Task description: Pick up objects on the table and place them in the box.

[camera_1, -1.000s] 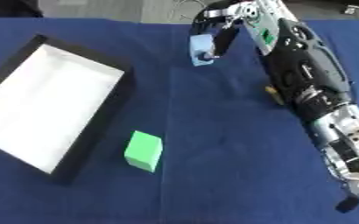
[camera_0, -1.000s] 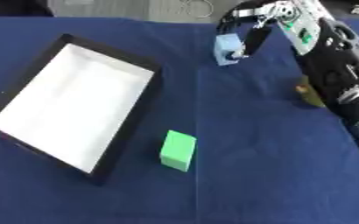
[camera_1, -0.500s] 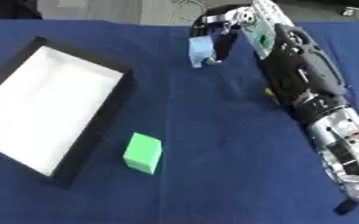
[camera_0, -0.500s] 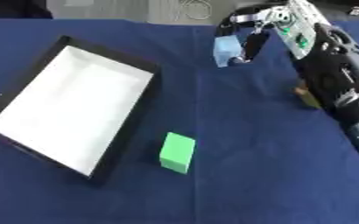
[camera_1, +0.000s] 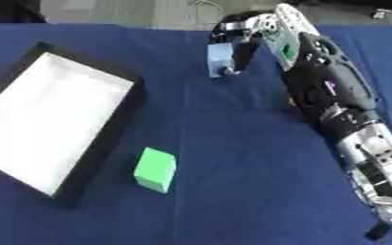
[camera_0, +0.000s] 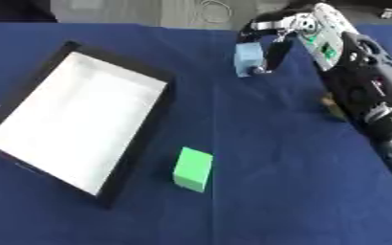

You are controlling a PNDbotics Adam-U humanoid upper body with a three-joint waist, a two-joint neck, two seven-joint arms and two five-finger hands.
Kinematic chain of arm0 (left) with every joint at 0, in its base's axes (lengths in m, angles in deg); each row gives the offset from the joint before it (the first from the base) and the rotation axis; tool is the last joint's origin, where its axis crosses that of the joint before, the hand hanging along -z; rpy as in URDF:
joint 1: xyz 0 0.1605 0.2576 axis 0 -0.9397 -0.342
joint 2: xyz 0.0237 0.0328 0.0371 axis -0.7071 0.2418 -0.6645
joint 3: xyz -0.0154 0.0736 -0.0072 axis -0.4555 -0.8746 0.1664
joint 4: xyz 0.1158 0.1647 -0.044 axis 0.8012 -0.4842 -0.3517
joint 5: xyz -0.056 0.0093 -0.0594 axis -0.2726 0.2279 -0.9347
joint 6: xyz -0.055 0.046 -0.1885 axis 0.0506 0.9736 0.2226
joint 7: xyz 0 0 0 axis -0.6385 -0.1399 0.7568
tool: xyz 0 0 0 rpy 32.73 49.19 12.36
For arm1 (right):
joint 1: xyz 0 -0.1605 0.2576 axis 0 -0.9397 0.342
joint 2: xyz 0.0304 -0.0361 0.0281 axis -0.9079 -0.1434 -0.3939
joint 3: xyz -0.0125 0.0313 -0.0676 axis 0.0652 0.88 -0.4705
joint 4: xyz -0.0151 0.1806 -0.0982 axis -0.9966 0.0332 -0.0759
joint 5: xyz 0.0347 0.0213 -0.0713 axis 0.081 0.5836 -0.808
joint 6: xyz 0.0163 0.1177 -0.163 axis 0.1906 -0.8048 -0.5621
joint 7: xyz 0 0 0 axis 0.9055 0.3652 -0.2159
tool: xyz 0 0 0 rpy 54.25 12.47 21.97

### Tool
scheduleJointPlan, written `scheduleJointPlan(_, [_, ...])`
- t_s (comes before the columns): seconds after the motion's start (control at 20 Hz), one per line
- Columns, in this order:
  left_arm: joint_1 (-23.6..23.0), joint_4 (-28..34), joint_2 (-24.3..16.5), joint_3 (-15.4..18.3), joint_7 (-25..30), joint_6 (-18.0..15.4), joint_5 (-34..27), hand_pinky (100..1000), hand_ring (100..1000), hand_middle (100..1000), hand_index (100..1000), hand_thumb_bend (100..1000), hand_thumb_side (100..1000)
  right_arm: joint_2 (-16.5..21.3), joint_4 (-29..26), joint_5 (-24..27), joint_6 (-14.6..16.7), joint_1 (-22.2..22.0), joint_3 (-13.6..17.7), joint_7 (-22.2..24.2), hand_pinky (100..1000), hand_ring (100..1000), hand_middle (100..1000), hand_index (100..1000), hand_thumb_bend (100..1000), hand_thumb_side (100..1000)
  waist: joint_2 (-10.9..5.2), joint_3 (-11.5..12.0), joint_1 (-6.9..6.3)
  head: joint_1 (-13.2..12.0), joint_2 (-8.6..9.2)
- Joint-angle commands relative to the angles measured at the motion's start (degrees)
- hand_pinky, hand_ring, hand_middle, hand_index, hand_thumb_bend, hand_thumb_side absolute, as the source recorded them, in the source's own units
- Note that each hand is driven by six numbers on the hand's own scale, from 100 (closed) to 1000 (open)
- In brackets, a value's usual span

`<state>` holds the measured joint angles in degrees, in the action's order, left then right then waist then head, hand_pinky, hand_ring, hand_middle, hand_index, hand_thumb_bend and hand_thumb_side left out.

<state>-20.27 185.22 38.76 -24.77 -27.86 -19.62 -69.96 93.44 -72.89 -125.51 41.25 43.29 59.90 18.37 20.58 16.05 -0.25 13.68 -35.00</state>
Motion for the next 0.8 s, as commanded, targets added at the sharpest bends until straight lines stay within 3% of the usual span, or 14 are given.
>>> scheduleJointPlan(0.05, [0.3, 0.9, -0.9, 0.8, 0.1, -0.1, 0.4, 654, 792, 870, 882, 605, 625, 1.8, -2.1, 1.2, 0.8, 1.1, 0.0, -2.9, 863, 754, 476, 627, 196, 100, -0.91, 0.0, 0.62, -0.1, 0.45])
scheduleJointPlan(0.45, [-0.7, 0.7, -1.4, 1.0, 0.0, -0.1, 0.9, 654, 792, 869, 882, 602, 623, 3.4, -5.4, 5.9, 0.8, 2.4, -0.8, -3.1, 847, 725, 458, 612, 183, 100, -2.97, -0.8, 0.62, -0.2, -2.56])
scheduleJointPlan(0.8, [-2.8, -0.3, -2.4, 1.9, -1.0, 0.1, 1.6, 655, 791, 861, 878, 604, 617, 4.1, -16.4, 14.8, -1.0, 4.5, -5.4, 2.0, 837, 718, 470, 620, 227, 100, -6.03, -2.3, 0.4, -1.4, -4.45])
